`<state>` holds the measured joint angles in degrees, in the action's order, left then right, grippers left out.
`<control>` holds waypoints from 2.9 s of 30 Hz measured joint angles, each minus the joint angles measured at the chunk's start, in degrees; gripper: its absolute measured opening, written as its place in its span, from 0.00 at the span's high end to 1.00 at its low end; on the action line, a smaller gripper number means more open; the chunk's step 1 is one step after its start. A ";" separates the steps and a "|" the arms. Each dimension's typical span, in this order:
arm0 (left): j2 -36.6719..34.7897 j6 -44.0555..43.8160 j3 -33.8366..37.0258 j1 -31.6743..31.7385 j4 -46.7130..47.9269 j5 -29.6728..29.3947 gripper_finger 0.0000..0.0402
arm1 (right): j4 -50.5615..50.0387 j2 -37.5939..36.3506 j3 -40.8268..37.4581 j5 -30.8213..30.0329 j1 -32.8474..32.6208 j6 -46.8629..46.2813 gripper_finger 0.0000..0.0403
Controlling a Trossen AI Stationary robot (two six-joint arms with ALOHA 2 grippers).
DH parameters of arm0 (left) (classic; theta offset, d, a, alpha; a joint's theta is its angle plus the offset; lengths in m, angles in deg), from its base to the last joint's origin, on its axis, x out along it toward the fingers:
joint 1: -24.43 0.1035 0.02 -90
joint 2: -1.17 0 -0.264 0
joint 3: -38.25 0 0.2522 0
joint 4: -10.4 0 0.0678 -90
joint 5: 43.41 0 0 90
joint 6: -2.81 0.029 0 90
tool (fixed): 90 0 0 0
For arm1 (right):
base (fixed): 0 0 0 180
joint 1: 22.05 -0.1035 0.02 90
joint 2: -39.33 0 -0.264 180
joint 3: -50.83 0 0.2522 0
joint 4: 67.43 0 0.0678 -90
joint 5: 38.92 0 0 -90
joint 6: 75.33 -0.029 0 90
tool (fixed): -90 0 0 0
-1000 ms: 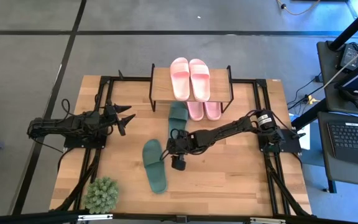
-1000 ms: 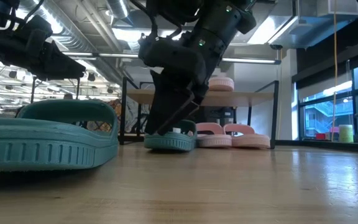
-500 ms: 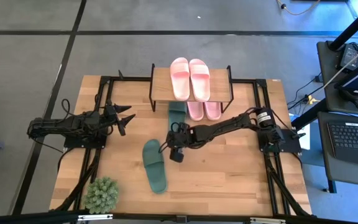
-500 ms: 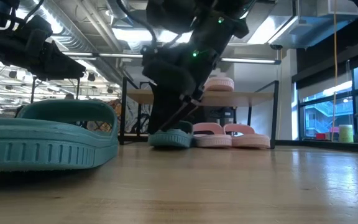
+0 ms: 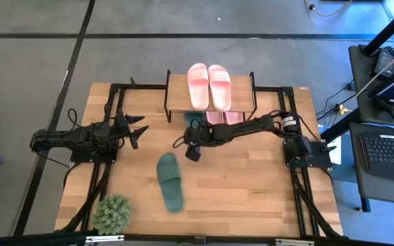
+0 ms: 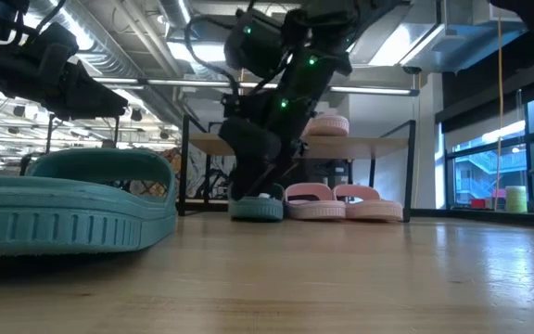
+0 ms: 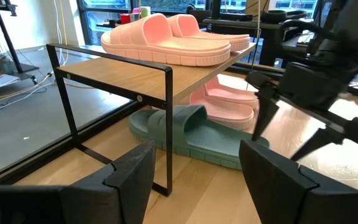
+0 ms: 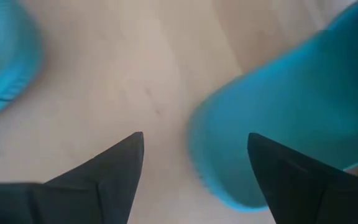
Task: Pick and place slides into the shelf
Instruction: Put the green slide under the shelf, then adjust the shelf
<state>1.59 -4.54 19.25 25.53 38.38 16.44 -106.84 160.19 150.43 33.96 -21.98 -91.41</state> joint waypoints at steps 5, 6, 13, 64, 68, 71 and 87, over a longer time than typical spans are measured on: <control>0.00 0.00 0.00 -0.01 0.00 0.00 0.44 | 0.11 -0.06 -1.76 0.06 2.16 -0.01 0.29; -0.02 0.00 0.00 -0.01 0.00 0.00 0.44 | 0.17 -0.06 -2.21 0.22 2.31 -0.05 0.29; -0.01 0.00 0.00 0.00 0.00 0.00 0.44 | 1.71 -0.06 -2.49 0.21 1.44 2.93 0.29; 0.00 0.02 0.00 -0.01 0.00 0.00 0.44 | 5.84 -0.06 -2.34 -7.87 3.01 7.67 0.29; 0.00 0.02 0.00 0.01 0.01 0.00 0.44 | 5.73 -0.06 -2.29 -7.81 2.48 7.65 0.29; 0.00 0.02 0.00 -0.01 0.02 0.00 0.44 | 5.14 -0.06 -1.41 -7.61 1.81 7.79 0.29; -0.01 0.02 0.00 0.00 0.07 0.63 0.44 | -3.30 -4.08 5.73 -7.33 -7.32 16.24 0.29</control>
<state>1.58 -4.52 19.25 25.53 38.45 17.06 -110.14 156.11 156.16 26.63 -29.30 -75.17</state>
